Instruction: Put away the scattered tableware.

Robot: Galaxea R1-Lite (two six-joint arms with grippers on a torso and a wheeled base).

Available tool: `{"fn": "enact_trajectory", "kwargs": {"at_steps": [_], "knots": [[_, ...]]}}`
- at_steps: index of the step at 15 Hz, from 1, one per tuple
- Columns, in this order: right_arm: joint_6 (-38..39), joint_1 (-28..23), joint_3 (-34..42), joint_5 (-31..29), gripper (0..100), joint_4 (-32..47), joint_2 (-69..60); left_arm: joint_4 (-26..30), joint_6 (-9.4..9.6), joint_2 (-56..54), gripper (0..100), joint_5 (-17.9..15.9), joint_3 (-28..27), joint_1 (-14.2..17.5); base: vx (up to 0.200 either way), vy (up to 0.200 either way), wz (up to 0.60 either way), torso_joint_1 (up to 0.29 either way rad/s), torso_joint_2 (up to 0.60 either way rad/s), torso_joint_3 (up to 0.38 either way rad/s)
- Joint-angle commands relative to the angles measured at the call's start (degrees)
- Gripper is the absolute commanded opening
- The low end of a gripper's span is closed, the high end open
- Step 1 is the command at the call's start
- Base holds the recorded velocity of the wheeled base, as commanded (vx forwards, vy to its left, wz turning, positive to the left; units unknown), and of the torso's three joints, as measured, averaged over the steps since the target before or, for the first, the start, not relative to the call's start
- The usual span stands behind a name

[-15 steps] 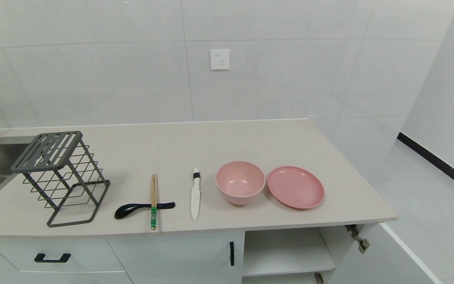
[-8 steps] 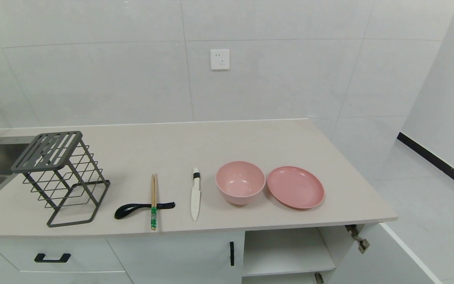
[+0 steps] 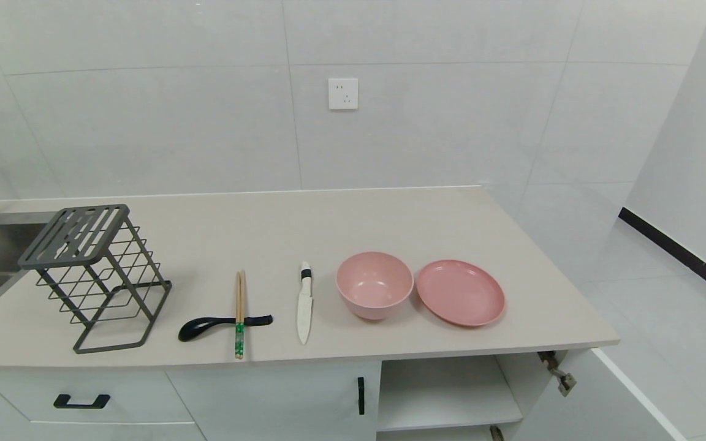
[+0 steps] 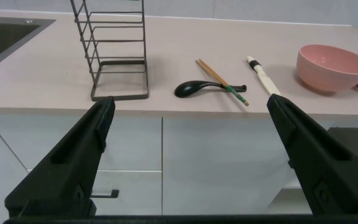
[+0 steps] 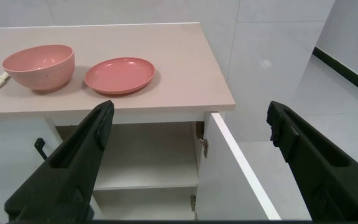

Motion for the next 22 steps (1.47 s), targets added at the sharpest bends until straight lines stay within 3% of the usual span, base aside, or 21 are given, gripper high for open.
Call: {"fn": "enact_trajectory", "kwargs": {"at_steps": [1,19,22], "knots": [[0.0,0.0,0.0,0.0,100,0.0,0.1,0.0,-0.01,0.1,100,0.0,0.0,0.0,0.0,0.0,0.0,0.0,0.0,0.0],[0.0,0.0,0.0,0.0,100,0.0,0.1,0.0,-0.1,0.1,100,0.0,0.0,0.0,0.0,0.0,0.0,0.032,-0.06,-0.029],[0.0,0.0,0.0,0.0,100,0.0,0.1,0.0,-0.1,0.1,100,0.0,0.0,0.0,0.0,0.0,0.0,0.193,0.0,0.175]]}}
